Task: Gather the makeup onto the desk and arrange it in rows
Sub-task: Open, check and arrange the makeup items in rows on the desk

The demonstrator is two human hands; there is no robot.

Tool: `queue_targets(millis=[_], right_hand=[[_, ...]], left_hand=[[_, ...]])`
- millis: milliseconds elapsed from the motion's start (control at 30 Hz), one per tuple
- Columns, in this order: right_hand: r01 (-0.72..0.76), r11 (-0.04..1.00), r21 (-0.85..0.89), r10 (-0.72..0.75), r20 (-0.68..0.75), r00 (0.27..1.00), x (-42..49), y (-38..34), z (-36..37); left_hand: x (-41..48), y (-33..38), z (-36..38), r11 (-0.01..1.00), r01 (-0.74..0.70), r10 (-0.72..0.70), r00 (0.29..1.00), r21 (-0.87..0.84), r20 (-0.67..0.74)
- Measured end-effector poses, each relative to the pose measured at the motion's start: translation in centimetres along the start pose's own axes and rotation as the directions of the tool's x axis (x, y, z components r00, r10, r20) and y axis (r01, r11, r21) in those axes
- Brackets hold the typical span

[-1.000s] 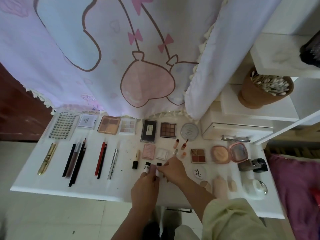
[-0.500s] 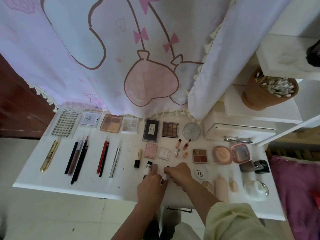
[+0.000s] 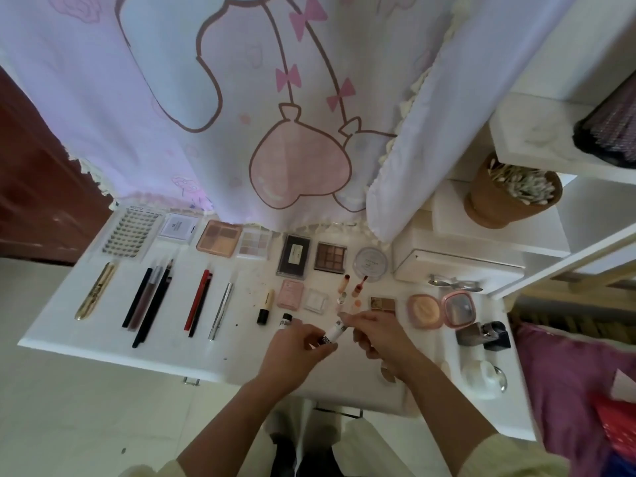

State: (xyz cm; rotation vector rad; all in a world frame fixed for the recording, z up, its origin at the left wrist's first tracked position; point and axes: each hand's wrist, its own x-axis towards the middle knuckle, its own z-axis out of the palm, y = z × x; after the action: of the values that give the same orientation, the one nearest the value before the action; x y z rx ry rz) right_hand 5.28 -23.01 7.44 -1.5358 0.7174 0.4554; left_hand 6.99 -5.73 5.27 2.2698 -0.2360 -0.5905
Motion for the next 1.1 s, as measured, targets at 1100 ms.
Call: queue_targets(millis=[1100], right_hand=[[0.329,0.941,-0.082,-0.321,0.09,0.943,-0.5,-2.7,-0.9]], left_hand=[[1.0,3.1,-1.1,0.881,0.055,-0.072,0.997,-0.469,-0.018]])
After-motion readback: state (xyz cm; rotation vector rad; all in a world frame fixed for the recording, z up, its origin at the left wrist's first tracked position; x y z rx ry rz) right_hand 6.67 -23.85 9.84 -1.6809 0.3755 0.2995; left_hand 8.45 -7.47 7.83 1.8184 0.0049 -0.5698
